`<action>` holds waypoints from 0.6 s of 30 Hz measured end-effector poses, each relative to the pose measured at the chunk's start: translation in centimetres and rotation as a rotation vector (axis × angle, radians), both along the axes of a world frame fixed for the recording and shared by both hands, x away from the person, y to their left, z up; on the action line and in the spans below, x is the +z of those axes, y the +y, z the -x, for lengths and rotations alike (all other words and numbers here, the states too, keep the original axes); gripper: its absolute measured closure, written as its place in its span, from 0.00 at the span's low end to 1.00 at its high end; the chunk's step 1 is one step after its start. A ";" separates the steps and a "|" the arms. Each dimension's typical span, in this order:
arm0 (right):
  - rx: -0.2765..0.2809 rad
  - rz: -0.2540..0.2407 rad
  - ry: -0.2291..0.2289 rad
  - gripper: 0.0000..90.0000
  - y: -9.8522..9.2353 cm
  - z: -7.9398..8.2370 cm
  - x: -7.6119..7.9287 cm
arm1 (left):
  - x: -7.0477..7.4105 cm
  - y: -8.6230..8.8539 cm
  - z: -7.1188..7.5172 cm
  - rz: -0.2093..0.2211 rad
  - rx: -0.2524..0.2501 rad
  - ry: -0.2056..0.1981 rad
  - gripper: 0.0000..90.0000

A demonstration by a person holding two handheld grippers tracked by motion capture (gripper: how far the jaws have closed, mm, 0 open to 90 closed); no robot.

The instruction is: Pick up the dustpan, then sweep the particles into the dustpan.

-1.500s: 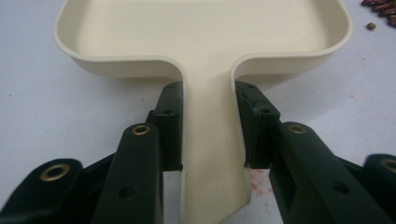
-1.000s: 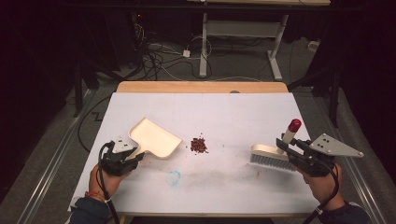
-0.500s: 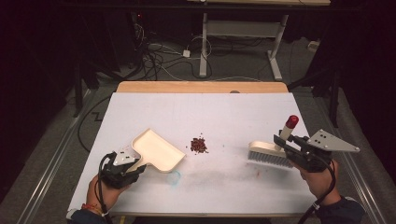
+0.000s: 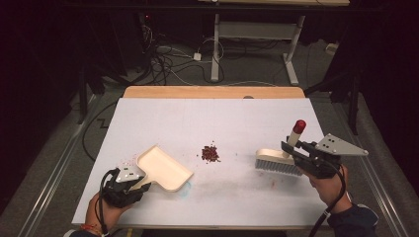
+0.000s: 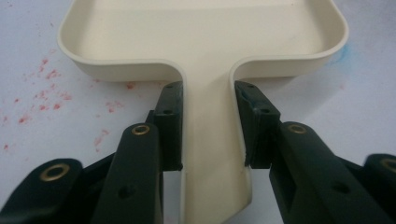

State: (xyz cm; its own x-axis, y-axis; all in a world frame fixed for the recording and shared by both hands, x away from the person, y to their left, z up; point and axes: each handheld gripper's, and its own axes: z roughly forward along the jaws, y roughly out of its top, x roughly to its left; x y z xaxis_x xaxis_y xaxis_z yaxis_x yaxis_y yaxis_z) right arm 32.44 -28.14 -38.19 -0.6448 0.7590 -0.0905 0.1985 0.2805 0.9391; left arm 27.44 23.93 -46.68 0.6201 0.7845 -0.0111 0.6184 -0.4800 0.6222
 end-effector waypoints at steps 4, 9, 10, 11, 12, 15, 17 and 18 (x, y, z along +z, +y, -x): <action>0.009 -0.003 0.002 0.78 0.6 -0.2 0.0 | 0.0 0.0 0.1 0.005 -0.003 0.006 0.71; 0.010 -0.003 -0.011 0.78 1.5 -0.8 0.1 | -0.1 0.0 0.1 0.009 -0.007 0.012 0.71; 0.011 -0.004 -0.010 0.78 1.7 -1.1 0.1 | -0.1 -0.1 -0.1 0.014 -0.009 0.010 0.71; 0.009 -0.007 -0.005 0.78 2.0 -1.3 0.0 | -0.1 -0.2 -0.1 0.014 -0.012 0.008 0.71; 0.011 -0.006 -0.005 0.78 2.2 -1.7 0.0 | -0.2 -0.2 -0.1 0.012 -0.016 0.010 0.71; 0.012 -0.006 -0.004 0.78 3.2 -2.7 -0.1 | -0.4 -0.3 -0.2 0.013 -0.017 0.013 0.71; 0.009 -0.007 -0.004 0.78 3.6 -3.2 -0.1 | -0.4 -0.4 -0.1 0.015 -0.021 0.016 0.71; 0.005 -0.005 -0.005 0.78 4.0 -3.6 -0.1 | -0.4 -0.5 -0.1 0.015 -0.023 0.016 0.71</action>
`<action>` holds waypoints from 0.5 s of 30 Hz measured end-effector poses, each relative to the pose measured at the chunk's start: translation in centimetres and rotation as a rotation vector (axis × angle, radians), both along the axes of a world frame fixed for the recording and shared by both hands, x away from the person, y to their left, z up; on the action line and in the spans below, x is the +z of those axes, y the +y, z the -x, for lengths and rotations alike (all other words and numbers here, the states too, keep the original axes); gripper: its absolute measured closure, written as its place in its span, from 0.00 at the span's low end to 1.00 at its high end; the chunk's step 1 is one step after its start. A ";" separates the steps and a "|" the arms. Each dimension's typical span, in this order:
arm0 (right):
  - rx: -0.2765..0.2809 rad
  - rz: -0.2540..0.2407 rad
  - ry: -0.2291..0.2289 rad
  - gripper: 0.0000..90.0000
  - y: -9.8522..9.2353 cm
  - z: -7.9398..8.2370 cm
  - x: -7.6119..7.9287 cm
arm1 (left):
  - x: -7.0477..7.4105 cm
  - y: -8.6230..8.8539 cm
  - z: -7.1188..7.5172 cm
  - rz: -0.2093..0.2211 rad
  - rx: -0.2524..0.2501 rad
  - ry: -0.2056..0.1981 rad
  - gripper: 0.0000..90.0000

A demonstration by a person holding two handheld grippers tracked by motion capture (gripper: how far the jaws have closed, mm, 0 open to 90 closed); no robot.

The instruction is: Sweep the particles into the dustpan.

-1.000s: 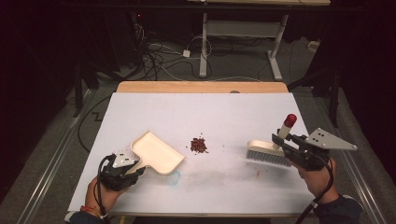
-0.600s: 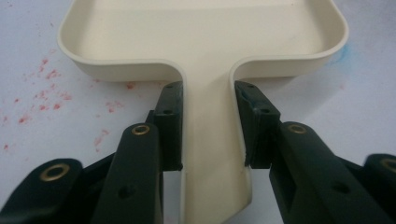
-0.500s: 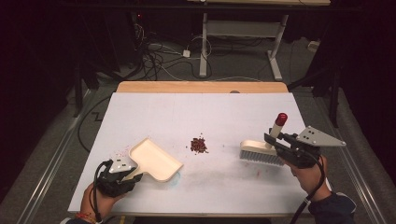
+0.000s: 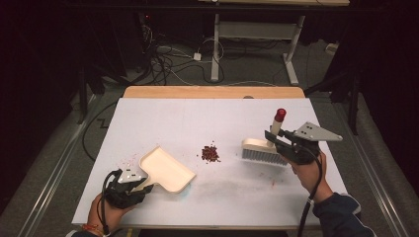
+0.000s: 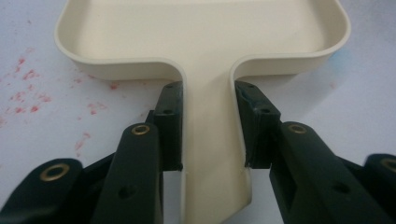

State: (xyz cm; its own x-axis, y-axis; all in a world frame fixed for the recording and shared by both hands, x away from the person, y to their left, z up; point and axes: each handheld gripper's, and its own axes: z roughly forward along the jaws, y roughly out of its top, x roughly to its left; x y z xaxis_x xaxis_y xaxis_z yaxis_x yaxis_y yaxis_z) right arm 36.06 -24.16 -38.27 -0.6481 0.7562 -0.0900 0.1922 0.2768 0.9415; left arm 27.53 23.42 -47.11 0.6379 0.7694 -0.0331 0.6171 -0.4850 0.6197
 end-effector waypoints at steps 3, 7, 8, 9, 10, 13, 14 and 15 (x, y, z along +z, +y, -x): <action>-0.020 -0.027 0.001 0.78 1.8 -2.0 0.0 | 0.0 -0.5 -0.1 -0.007 -0.017 -0.001 0.71; -0.048 -0.032 -0.010 0.78 3.7 -4.1 0.2 | 0.0 -0.9 -0.3 -0.013 -0.027 -0.004 0.71; -0.059 -0.031 -0.019 0.78 4.3 -4.6 0.3 | 0.0 -0.9 -0.3 -0.013 -0.027 -0.004 0.71; -0.066 -0.020 -0.029 0.78 5.0 -5.2 0.3 | 0.0 -1.3 -0.3 -0.012 -0.029 -0.002 0.71; -0.078 -0.015 -0.028 0.78 5.7 -5.6 0.2 | -0.1 -1.4 -0.4 -0.013 -0.034 -0.001 0.71; -0.095 -0.004 -0.019 0.78 7.4 -6.9 -0.2 | -0.1 -1.7 -0.4 -0.017 -0.038 -0.001 0.71; -0.100 -0.002 -0.020 0.78 7.7 -7.2 -0.4 | -0.1 -1.8 -0.5 -0.017 -0.040 -0.001 0.71; -0.105 -0.004 -0.015 0.78 8.2 -7.6 -0.7 | -0.2 -1.9 -0.5 -0.017 -0.038 0.000 0.71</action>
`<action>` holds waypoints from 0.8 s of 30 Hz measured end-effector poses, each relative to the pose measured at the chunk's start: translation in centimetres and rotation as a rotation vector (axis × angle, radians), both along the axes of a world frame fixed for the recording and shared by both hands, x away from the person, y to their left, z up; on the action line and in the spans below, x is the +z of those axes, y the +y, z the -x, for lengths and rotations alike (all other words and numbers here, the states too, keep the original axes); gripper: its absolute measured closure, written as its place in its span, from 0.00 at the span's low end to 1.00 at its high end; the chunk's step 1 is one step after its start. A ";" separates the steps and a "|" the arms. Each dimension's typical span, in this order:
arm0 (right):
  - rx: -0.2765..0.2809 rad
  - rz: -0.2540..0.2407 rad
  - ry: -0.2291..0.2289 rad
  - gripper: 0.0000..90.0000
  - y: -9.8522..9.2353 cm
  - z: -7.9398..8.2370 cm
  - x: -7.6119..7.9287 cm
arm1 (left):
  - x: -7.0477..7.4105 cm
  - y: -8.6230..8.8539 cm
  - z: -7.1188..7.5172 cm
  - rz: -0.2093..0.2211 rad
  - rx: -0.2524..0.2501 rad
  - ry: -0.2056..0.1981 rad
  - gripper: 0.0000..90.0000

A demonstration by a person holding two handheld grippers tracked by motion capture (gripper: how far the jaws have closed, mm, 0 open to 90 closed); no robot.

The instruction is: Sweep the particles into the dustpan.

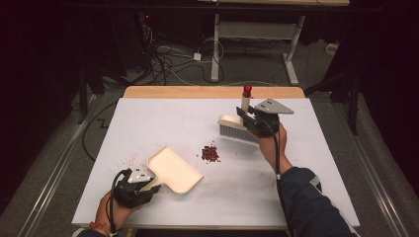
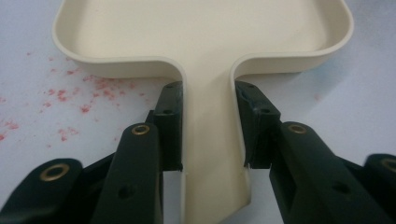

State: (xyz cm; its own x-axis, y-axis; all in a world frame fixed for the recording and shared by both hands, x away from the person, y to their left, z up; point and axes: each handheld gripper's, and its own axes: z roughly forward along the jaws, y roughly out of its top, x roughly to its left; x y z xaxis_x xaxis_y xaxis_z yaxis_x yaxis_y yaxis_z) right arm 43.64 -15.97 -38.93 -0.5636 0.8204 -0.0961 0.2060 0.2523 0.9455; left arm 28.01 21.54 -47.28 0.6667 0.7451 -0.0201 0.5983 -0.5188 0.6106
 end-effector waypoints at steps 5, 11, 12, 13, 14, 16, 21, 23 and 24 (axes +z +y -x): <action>-0.022 0.021 0.013 0.78 1.7 -1.2 -1.1 | -0.1 -0.2 -0.1 -0.003 -0.004 0.001 0.71; -0.023 0.022 0.008 0.78 2.6 -1.4 -1.4 | -0.2 -0.3 -0.2 -0.002 -0.005 0.000 0.71; -0.017 0.026 0.003 0.78 2.7 -1.4 -1.4 | -0.2 -0.4 -0.2 -0.003 -0.005 0.001 0.71; -0.003 0.024 0.007 0.78 3.0 -1.3 -1.6 | -0.2 -0.4 -0.2 -0.004 -0.005 0.001 0.71; 0.005 0.018 0.012 0.78 3.1 -1.2 -1.6 | -0.2 -0.4 -0.2 -0.007 -0.005 -0.001 0.71; 0.013 0.015 0.019 0.78 3.3 -1.0 -1.7 | -0.2 -0.5 -0.3 -0.004 -0.006 0.001 0.71; 0.088 0.050 0.020 0.77 4.4 0.6 -2.0 | -0.2 -1.0 -0.5 -0.009 -0.006 0.000 0.71; 0.105 0.053 0.024 0.77 4.7 1.2 -2.1 | -0.2 -1.2 -0.6 -0.011 0.001 0.006 0.71; 0.109 0.052 0.022 0.77 4.7 1.5 -2.2 | -0.3 -1.5 -0.6 -0.014 0.008 0.003 0.71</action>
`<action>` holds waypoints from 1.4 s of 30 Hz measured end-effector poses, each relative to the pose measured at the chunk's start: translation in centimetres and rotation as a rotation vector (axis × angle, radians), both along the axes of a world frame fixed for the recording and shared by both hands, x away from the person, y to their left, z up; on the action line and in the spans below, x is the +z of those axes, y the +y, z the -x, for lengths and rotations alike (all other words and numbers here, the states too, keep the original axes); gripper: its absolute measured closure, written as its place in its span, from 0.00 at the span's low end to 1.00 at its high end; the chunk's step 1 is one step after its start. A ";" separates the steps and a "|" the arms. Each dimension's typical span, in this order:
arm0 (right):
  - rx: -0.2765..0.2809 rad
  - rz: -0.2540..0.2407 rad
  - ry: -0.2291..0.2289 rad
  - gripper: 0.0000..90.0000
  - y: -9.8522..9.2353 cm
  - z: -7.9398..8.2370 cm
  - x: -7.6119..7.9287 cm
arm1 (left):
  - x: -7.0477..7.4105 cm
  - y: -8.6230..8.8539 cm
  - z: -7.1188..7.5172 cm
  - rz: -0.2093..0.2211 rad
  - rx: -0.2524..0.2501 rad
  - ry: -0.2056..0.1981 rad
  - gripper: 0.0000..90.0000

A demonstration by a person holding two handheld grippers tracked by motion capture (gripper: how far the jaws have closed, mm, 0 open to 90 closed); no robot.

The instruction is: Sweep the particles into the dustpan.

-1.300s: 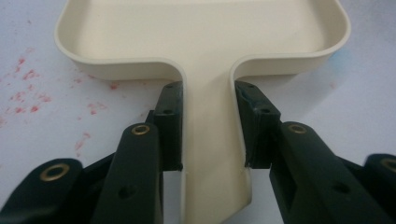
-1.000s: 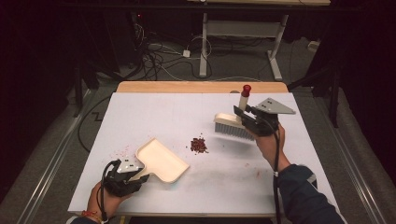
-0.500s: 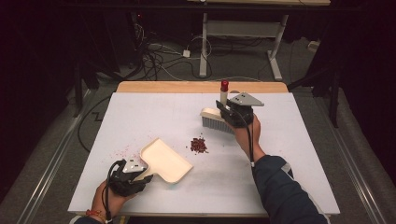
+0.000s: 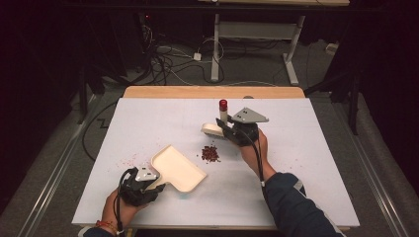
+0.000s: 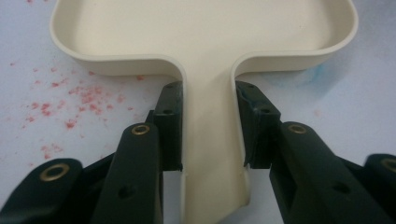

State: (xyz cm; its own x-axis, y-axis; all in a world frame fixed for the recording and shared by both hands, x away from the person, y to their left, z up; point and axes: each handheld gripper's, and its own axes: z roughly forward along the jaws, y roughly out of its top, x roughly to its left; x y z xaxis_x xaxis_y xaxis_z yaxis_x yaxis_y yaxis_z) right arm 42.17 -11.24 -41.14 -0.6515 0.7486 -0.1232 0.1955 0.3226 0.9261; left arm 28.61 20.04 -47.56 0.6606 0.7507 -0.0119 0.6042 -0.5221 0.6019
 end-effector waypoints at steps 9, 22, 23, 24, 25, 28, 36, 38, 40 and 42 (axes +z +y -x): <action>0.023 -0.024 0.003 0.76 0.0 1.8 -0.5 | -0.2 -1.5 -0.2 -0.023 0.009 -0.002 0.71; 0.071 -0.029 0.012 0.76 0.6 4.1 -0.5 | -0.4 -3.9 -0.4 -0.036 0.006 -0.001 0.71; 0.071 -0.029 0.012 0.76 0.6 4.1 -0.5 | -0.3 -4.0 -0.4 -0.033 0.010 -0.001 0.71; 0.076 -0.025 0.012 0.76 0.7 4.3 -0.5 | -0.3 -4.0 -0.5 -0.034 0.013 0.001 0.71; 0.080 -0.027 0.019 0.76 0.8 4.6 -0.5 | -0.4 -4.1 -0.6 -0.032 0.017 0.004 0.71; 0.091 -0.028 0.022 0.76 1.0 5.0 -0.4 | -0.5 -4.4 -0.8 -0.022 0.026 0.010 0.71; 0.124 -0.053 0.045 0.76 1.9 6.6 -0.3 | -0.6 -4.9 -1.2 -0.014 0.041 0.012 0.71; 0.123 -0.040 0.041 0.76 2.2 7.0 -0.3 | -0.7 -5.0 -1.3 -0.009 0.049 0.018 0.71; 0.127 -0.049 0.042 0.76 2.4 7.4 -0.3 | -0.7 -5.1 -1.4 -0.013 0.049 0.016 0.71; 0.141 -0.039 0.037 0.76 2.6 7.7 -0.3 | -0.7 -5.2 -1.6 -0.014 0.052 0.018 0.71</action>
State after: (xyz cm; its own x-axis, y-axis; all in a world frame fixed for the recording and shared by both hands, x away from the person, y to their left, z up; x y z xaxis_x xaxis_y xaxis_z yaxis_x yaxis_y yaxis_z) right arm 34.46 -8.62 -41.45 -0.7538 0.6535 -0.0694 0.1856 0.3129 0.9315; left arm 30.22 14.86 -48.25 0.6208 0.7838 -0.0127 0.6410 -0.4982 0.5839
